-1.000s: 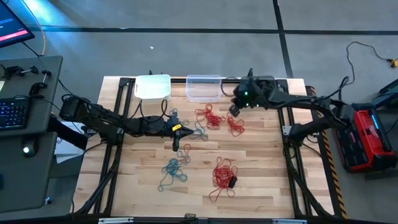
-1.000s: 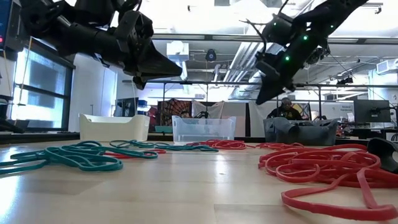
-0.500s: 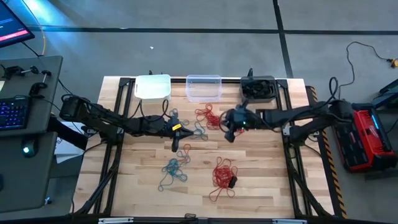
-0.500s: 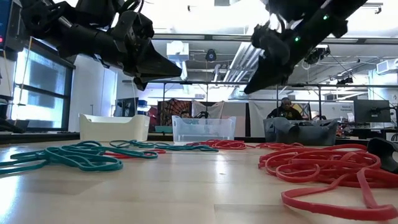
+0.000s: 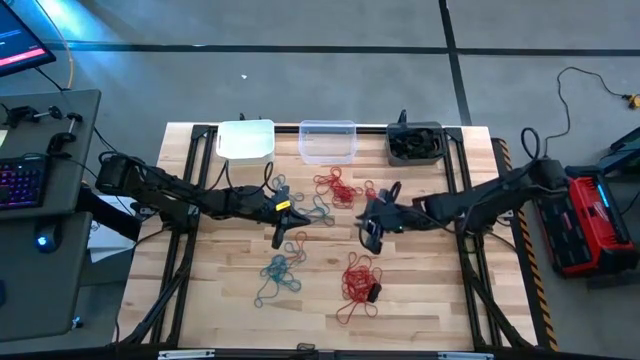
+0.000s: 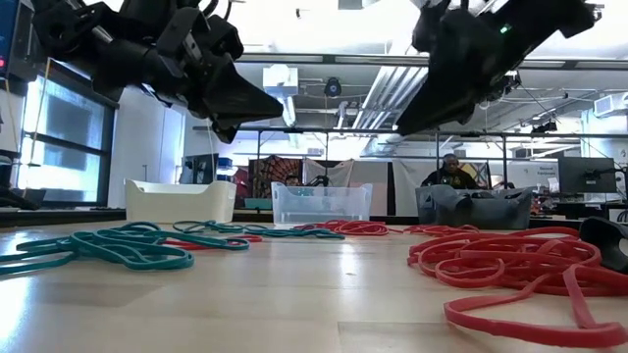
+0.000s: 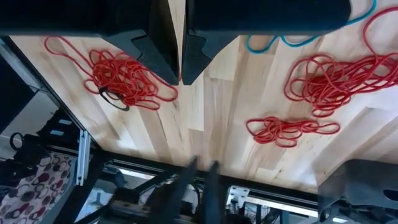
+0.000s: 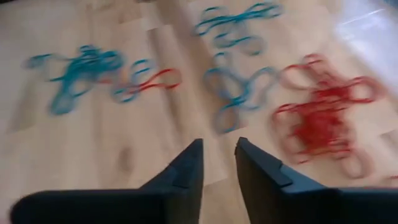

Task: Sort rubber bands into baskets
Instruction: Put the black rubber band into the black bin

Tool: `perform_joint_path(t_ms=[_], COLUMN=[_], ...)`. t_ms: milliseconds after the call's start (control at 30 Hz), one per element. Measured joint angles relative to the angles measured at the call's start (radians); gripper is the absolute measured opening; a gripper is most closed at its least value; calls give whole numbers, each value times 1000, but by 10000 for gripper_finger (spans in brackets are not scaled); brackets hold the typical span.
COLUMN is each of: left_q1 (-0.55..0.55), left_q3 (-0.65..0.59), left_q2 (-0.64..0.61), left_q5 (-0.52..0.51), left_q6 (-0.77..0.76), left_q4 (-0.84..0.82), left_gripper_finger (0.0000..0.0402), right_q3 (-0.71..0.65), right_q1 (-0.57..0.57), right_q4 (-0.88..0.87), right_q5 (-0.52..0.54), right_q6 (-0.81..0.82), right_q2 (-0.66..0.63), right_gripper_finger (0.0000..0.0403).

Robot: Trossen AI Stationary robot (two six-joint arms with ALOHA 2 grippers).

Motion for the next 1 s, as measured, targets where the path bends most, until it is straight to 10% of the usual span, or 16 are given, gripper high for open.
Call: perform_joint_path(t_ms=[700, 1000], left_q1=[0, 0], left_q3=[0, 0], left_q2=[0, 0], left_q5=[0, 2], left_q6=[-6, -7], left_q4=[-9, -11], left_gripper_finger=[10, 10], right_q3=[115, 324], right_q1=[349, 391], right_q4=[-16, -365], right_q5=[-4, -131], right_q6=[134, 256], right_q2=[171, 348], right_gripper_finger=[133, 133])
